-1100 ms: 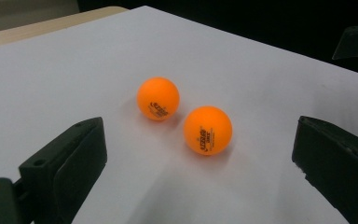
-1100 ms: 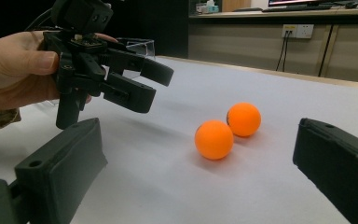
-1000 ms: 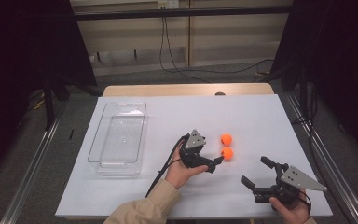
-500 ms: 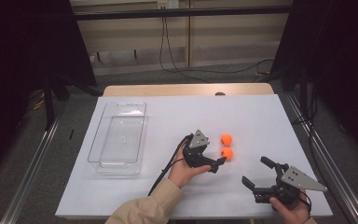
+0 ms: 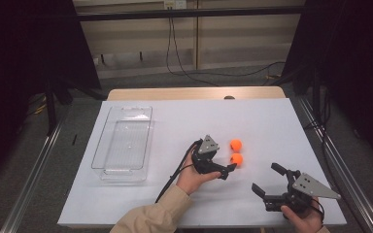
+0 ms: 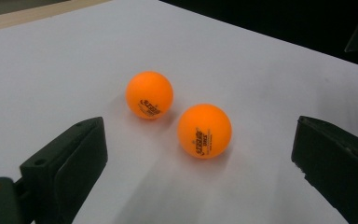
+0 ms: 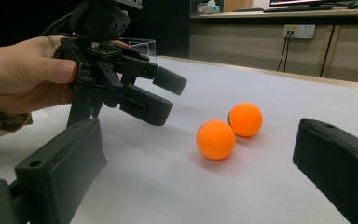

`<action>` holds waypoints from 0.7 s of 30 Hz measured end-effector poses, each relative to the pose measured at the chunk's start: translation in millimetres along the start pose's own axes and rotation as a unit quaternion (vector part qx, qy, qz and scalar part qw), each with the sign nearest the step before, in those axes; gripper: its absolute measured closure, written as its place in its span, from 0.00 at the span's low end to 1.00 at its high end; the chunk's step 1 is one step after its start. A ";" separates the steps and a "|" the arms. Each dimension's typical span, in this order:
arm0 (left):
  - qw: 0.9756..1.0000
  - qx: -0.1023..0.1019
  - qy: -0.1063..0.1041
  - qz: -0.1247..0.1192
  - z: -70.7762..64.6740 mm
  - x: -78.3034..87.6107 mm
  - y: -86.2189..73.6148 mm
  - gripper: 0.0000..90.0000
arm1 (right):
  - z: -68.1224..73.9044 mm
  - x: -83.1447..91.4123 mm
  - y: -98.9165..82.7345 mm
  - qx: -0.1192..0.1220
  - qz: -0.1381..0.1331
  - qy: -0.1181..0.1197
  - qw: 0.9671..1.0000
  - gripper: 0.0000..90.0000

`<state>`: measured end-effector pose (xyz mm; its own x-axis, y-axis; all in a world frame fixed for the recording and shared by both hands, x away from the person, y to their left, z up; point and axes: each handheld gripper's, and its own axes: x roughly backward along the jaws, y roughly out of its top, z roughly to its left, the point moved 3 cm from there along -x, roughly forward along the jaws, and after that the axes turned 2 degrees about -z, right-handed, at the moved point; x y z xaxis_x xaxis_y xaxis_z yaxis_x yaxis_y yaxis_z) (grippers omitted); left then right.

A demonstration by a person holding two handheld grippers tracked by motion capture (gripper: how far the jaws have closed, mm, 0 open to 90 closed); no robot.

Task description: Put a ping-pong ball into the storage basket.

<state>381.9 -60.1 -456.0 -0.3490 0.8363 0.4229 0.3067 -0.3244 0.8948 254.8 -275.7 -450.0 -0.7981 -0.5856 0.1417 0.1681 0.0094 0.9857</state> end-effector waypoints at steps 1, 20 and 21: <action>1.000 0.000 0.000 0.000 0.3 0.0 0.1 0.04 | 0.0 0.1 0.0 0.000 0.000 0.000 1.000 0.01; 1.000 0.001 -0.002 0.012 -0.8 -8.3 2.5 0.04 | -0.5 0.4 0.1 0.000 -0.001 0.000 1.000 0.01; 1.000 0.002 -0.003 0.012 -0.8 -9.1 2.4 0.04 | -0.6 0.4 0.1 0.000 -0.001 0.000 1.000 0.01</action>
<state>385.1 -68.8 -457.6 -0.3367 0.8308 0.4431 0.3192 -0.3420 0.8838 254.8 -276.4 -450.0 -0.7983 -0.5857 0.1405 0.1673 0.0085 0.9859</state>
